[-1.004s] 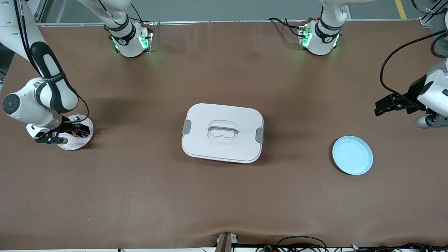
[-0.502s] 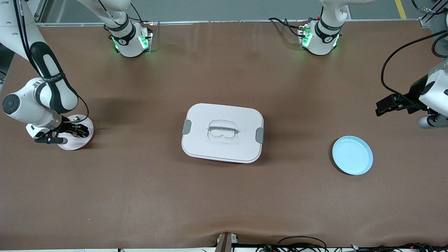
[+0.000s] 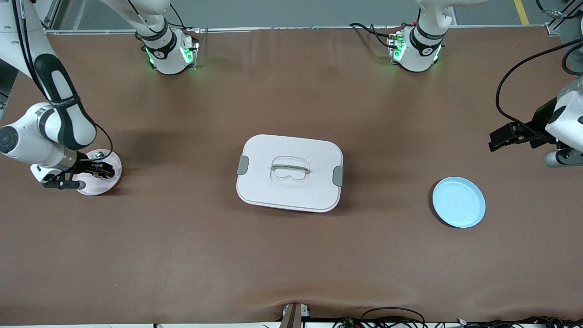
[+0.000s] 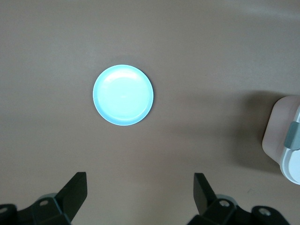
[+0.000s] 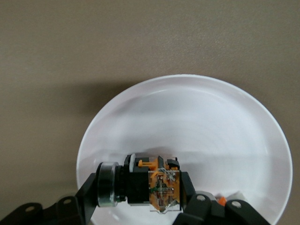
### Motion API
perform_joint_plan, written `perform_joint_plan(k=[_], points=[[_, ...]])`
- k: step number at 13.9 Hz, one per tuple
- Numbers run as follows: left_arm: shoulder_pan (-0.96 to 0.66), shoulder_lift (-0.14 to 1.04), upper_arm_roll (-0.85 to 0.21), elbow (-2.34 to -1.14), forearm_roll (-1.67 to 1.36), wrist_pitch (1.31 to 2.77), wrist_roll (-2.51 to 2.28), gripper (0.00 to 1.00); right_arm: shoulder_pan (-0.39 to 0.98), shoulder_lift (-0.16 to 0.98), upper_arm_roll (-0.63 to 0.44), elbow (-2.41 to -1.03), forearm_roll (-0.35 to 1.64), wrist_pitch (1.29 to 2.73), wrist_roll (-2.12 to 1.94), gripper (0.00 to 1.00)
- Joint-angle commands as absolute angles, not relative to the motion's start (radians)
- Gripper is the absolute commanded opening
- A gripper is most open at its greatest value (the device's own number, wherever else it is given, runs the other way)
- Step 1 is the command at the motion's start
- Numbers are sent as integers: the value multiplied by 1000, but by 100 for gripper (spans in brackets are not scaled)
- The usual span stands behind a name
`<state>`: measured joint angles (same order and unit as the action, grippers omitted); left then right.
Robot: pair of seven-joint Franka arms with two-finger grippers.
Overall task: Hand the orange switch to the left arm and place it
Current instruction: 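Lower the right gripper and grasp the black-and-orange switch, then lift the switch over the box while the left gripper reaches toward it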
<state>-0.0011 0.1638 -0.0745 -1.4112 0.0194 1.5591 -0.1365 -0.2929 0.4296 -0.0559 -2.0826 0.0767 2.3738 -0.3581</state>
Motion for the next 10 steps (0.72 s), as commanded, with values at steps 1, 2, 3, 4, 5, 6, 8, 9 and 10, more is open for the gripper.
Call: perform_joint_plan(k=[1,2,3,4,5,6,8,9,10], points=[[-2,152,-84,-1399,-17,1548,-118,100,-296,391,-44,-1935,92,2106,-298,0],[-6,143,-83,-1388,-41,1548,-117,100,-285,385,-43,-1884,92,2020,-258,0],[-6,138,-84,-1384,-79,1548,-117,100,-272,373,-43,-1855,94,1958,-224,0],[-6,135,-84,-1382,-130,1548,-117,100,-256,347,-43,-1847,94,1925,-189,0],[-2,135,-84,-1381,-185,1548,-117,100,-232,324,-43,-1847,94,1904,-139,0],[0,135,-84,-1379,-231,1549,-117,100,-210,307,-43,-1847,94,1875,-91,0],[0,135,-81,-1379,-329,1558,-115,100,-166,273,-43,-1847,103,1836,3,0],[2,138,-78,-1379,-415,1569,-114,100,-150,259,-43,-1845,132,1803,40,0],[3,147,-71,-1381,-504,1584,-114,100,-135,250,-43,-1841,173,1781,76,0]])
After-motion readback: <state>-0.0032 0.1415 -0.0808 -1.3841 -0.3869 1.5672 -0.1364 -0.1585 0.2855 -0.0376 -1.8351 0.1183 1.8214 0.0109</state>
